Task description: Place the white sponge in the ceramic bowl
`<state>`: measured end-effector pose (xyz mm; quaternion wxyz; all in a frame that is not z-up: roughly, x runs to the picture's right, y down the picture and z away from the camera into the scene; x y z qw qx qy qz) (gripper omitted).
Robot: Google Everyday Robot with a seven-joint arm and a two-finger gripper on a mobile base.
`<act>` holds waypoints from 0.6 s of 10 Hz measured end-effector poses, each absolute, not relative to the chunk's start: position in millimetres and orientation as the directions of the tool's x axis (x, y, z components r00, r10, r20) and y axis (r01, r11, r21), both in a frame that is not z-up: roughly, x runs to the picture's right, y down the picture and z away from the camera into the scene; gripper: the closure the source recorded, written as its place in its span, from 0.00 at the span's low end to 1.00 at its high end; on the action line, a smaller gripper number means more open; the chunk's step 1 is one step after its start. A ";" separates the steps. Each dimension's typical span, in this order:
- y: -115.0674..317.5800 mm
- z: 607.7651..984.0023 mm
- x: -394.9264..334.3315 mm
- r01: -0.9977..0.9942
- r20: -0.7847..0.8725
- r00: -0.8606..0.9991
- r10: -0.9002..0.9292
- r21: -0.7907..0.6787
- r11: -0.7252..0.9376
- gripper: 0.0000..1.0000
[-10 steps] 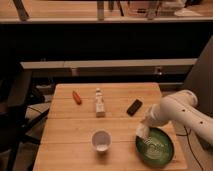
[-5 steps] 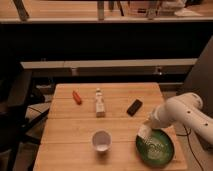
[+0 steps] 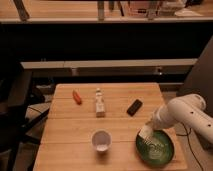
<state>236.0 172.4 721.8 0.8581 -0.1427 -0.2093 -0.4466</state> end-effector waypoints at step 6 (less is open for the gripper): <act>174.5 723.3 240.4 0.817 0.499 0.524 -0.691 -0.064 0.573 0.71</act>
